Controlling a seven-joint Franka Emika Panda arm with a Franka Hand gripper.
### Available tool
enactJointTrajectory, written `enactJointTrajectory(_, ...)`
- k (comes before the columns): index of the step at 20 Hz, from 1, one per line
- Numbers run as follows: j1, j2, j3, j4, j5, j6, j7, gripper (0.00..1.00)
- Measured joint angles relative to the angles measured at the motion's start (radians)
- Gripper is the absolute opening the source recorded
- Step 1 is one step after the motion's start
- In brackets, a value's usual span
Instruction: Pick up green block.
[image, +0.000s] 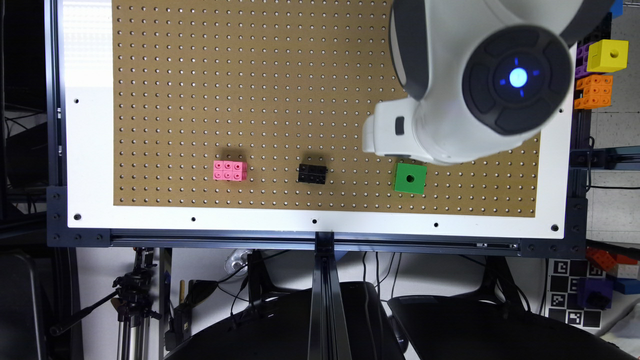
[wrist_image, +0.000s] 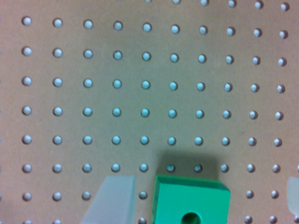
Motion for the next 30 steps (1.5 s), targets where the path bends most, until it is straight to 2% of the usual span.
enactJointTrajectory(3, 0.0, 0.016, 0.0, 0.025, -0.0042, -0.01, 0.001, 1.0)
enactJointTrajectory(8, 0.0, 0.023, 0.0, 0.037, -0.0057, -0.011, 0.001, 1.0)
enactJointTrajectory(13, -0.002, 0.07, -0.004, 0.109, -0.0145, -0.03, 0.001, 1.0)
enactJointTrajectory(15, -0.002, 0.087, -0.004, 0.127, -0.0187, -0.036, 0.001, 1.0)
enactJointTrajectory(19, -0.002, 0.137, -0.005, 0.136, -0.0309, -0.016, 0.002, 1.0)
enactJointTrajectory(21, -0.002, 0.161, -0.005, 0.151, -0.0369, -0.011, 0.002, 1.0)
enactJointTrajectory(23, -0.002, 0.171, -0.005, 0.162, -0.0399, -0.012, 0.003, 1.0)
enactJointTrajectory(27, -0.002, 0.198, -0.005, 0.165, -0.0463, -0.001, 0.003, 1.0)
enactJointTrajectory(30, -0.001, 0.226, -0.005, 0.184, -0.0492, 0.009, 0.003, 1.0)
